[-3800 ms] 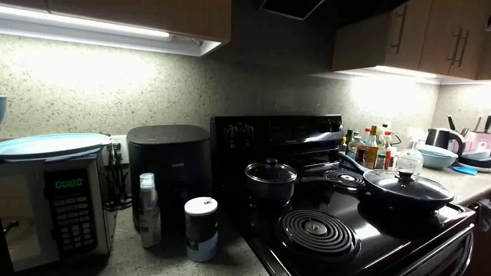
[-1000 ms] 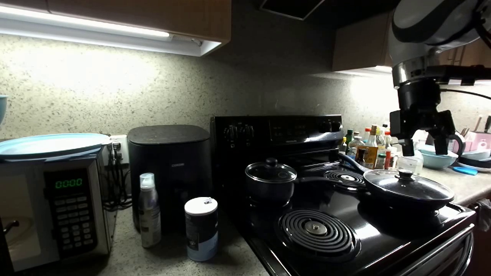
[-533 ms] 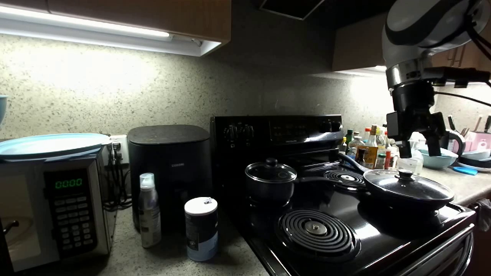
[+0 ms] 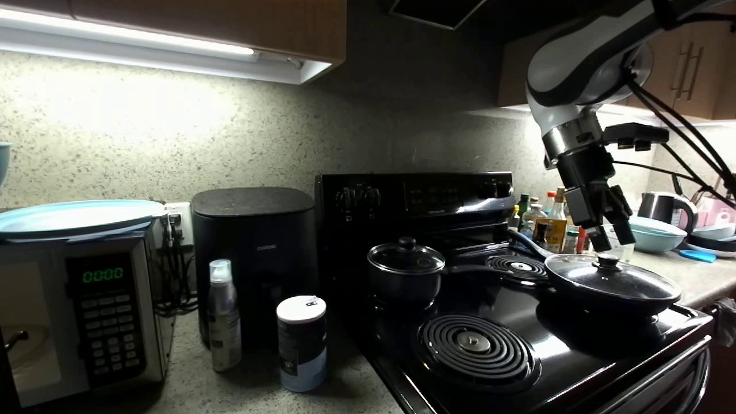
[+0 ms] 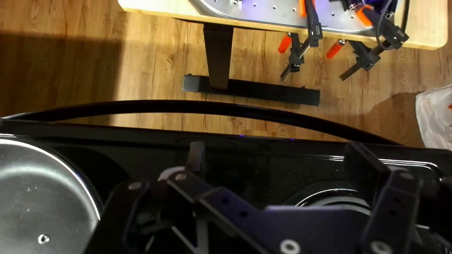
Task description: Move the black pot forwards.
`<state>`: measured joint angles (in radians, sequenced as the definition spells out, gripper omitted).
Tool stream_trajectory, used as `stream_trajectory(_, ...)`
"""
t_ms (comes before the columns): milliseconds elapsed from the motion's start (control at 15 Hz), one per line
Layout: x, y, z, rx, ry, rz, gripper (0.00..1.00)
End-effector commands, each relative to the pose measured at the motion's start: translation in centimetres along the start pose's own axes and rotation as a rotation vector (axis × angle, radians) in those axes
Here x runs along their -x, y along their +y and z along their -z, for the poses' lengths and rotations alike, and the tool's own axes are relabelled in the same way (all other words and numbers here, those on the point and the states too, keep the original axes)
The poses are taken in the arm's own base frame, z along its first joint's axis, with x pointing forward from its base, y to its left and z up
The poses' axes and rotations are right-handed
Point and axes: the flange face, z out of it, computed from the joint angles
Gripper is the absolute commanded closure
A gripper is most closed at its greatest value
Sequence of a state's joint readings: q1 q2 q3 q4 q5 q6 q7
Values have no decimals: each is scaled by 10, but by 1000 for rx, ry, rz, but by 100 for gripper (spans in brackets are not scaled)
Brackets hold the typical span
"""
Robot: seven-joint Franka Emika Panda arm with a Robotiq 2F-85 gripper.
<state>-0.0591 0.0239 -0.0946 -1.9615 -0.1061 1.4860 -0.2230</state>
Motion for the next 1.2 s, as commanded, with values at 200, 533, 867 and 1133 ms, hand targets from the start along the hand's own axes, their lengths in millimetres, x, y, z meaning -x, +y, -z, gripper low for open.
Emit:
stream_trajectory(200,-11,0,2,-2,47,1,0)
stream_trajectory(533,-56,10,19,-34,303,77,0)
stream_trajectory(867,-93,23,24,-126,387,154,0)
stream_trajectory(1133,-94,26,20,-126,357,138,0)
